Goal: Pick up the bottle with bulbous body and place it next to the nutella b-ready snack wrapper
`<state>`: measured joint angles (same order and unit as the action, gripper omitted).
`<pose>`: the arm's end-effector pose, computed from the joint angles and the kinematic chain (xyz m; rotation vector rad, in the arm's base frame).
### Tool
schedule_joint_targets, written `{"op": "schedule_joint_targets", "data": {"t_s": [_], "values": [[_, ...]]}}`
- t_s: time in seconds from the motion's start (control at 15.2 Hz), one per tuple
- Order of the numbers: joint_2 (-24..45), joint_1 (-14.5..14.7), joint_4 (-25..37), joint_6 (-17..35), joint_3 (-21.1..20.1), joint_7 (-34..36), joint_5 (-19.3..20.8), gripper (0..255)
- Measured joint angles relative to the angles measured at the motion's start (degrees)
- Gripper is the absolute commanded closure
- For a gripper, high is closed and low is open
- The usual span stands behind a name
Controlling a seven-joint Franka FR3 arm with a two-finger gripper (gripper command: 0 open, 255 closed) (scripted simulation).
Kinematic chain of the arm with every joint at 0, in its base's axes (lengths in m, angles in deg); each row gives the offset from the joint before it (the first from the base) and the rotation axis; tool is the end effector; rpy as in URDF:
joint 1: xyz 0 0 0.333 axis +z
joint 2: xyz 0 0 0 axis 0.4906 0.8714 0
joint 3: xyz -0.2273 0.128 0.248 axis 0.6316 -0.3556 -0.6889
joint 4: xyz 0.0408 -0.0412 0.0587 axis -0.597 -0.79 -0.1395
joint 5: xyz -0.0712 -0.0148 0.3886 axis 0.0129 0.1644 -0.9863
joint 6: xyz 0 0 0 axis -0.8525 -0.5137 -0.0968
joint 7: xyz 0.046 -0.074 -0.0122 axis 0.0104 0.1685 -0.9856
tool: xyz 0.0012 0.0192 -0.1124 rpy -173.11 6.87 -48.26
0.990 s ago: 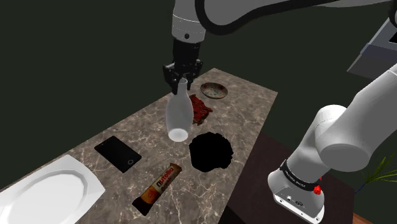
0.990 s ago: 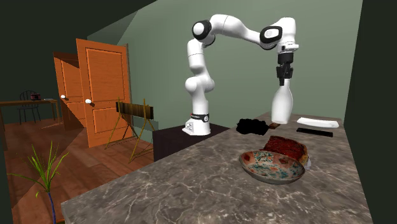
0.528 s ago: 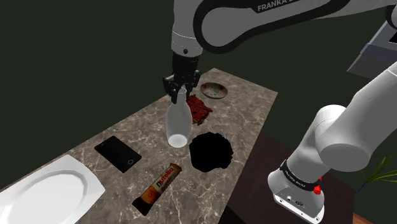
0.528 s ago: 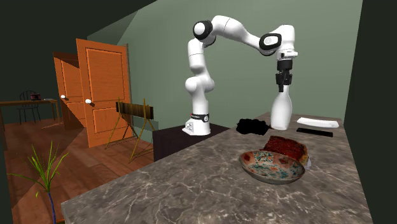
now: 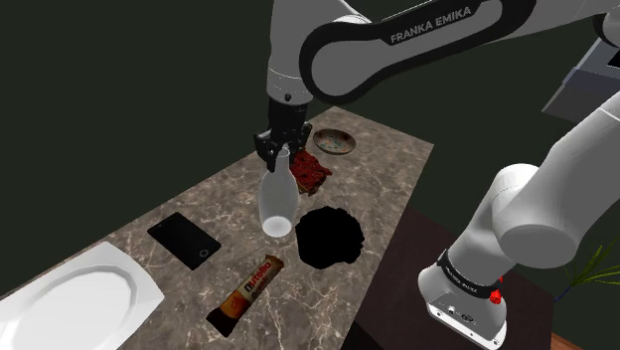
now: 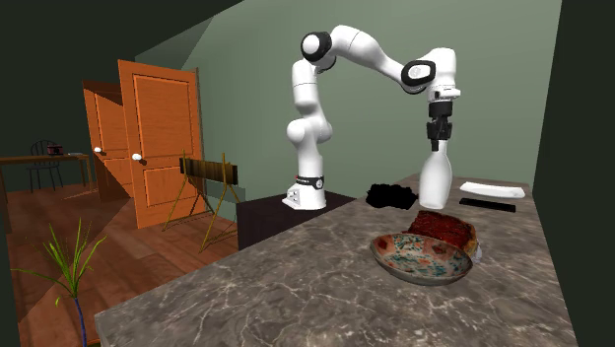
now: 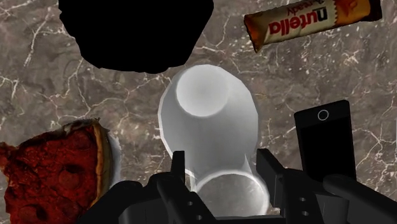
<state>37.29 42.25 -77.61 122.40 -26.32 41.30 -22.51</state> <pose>0.4348 0.2375 0.4705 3.1316 -0.1047 0.0807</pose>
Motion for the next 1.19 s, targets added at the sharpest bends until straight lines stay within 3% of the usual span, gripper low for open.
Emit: {"op": "schedule_joint_targets", "data": {"t_s": [0.2,0.26,0.66,0.92,1.19], "values": [[0.03,0.01,-0.03,0.07,-0.01,0.02,0.01,255],[0.03,0.01,-0.03,0.07,-0.01,0.02,0.01,0],[0.01,0.01,-0.02,0.08,-0.01,0.02,0.01,0],[-1.90,0.11,3.88,-5.58,0.13,-0.22,-0.47,0],[-2.57,0.09,4.74,-7.16,0.28,-0.47,-0.63,0]]}}
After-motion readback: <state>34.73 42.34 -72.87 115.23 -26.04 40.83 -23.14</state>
